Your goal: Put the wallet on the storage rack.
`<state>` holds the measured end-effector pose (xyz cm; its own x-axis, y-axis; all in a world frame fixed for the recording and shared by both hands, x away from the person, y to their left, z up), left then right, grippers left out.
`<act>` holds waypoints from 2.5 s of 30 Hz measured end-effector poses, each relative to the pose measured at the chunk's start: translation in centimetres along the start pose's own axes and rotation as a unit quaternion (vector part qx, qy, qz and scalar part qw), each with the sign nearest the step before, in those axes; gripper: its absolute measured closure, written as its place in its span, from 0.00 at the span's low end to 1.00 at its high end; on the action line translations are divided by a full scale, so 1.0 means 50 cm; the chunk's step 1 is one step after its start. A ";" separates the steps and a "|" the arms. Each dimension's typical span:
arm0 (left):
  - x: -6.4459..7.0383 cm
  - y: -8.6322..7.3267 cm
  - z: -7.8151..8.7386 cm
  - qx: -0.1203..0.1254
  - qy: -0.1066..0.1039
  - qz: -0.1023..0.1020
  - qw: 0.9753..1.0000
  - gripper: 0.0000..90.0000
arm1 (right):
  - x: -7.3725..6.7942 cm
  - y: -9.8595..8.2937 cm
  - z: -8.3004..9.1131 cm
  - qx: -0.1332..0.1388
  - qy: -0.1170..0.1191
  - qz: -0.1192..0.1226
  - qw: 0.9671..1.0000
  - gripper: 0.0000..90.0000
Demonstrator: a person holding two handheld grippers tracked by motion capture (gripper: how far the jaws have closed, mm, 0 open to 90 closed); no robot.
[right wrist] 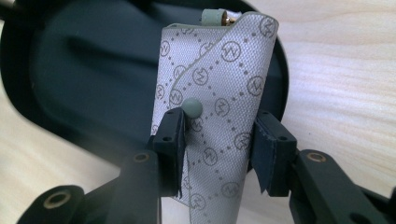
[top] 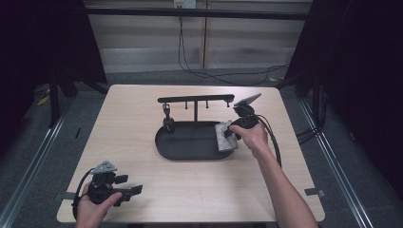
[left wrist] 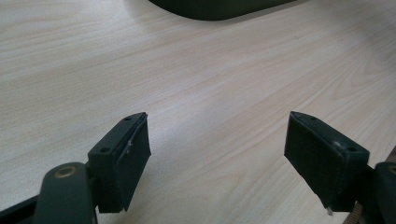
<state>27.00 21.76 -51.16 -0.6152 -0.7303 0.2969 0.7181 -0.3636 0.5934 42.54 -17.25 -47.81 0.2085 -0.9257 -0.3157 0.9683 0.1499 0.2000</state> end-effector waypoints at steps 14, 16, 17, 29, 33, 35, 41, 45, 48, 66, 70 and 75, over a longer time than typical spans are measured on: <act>0.003 -0.001 0.001 0.003 -0.004 0.001 1.000 0.25 | -0.006 0.006 -0.052 0.013 0.017 -0.010 1.000 0.64; 0.003 -0.001 0.001 0.002 -0.004 0.001 1.000 0.25 | -0.006 0.005 -0.055 0.019 0.022 -0.013 0.999 0.64; 0.003 -0.001 0.001 0.002 -0.004 0.001 1.000 0.25 | -0.006 0.005 -0.056 0.020 0.022 -0.011 0.999 0.64; 0.002 -0.001 0.001 0.002 -0.007 0.001 1.000 0.25 | -0.010 0.007 -0.068 0.018 0.014 -0.001 1.000 0.57; 0.003 -0.002 0.000 -0.003 0.008 -0.008 1.000 0.25 | -0.011 0.007 -0.056 0.031 0.015 0.001 0.999 0.50; 0.009 -0.004 -0.004 -0.010 -0.007 -0.008 1.000 0.25 | -0.012 0.006 -0.049 0.034 0.019 0.011 0.999 0.50; 0.004 -0.002 -0.002 -0.005 -0.006 -0.002 1.000 0.25 | -0.005 -0.002 -0.033 0.042 0.019 0.010 0.999 0.47; 0.003 0.000 0.000 0.000 -0.006 -0.002 1.000 0.25 | -0.009 -0.008 -0.021 0.054 0.030 0.012 0.998 0.46; 0.002 -0.001 0.001 0.001 -0.006 0.002 1.000 0.25 | -0.014 -0.017 -0.012 0.065 0.040 0.017 0.997 0.45; -0.007 0.000 0.003 0.010 0.012 0.016 1.000 0.32 | 0.004 -0.104 0.017 0.105 0.055 0.032 0.992 0.42; -0.011 0.001 0.003 0.011 0.006 0.030 0.999 0.34 | 0.009 -0.128 0.018 0.109 0.053 0.040 0.992 0.41; -0.017 0.002 0.009 0.013 0.023 0.024 0.999 0.34 | 0.017 -0.161 0.026 0.130 0.057 0.050 0.989 0.40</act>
<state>27.41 22.61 -51.00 -0.5642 -0.7727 0.2910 0.7371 -0.3125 0.5992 34.74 -19.71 -48.47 0.3303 -0.8636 -0.3808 0.8766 0.1312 0.4630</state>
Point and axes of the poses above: each handheld gripper's, and its own axes: z roughly backward along the jaws, y roughly out of its top, x roughly to its right, the point moved 6 cm from there along -z, roughly forward along the jaws, and after that the axes turned 6 degrees about -x, right-handed, at the moved point
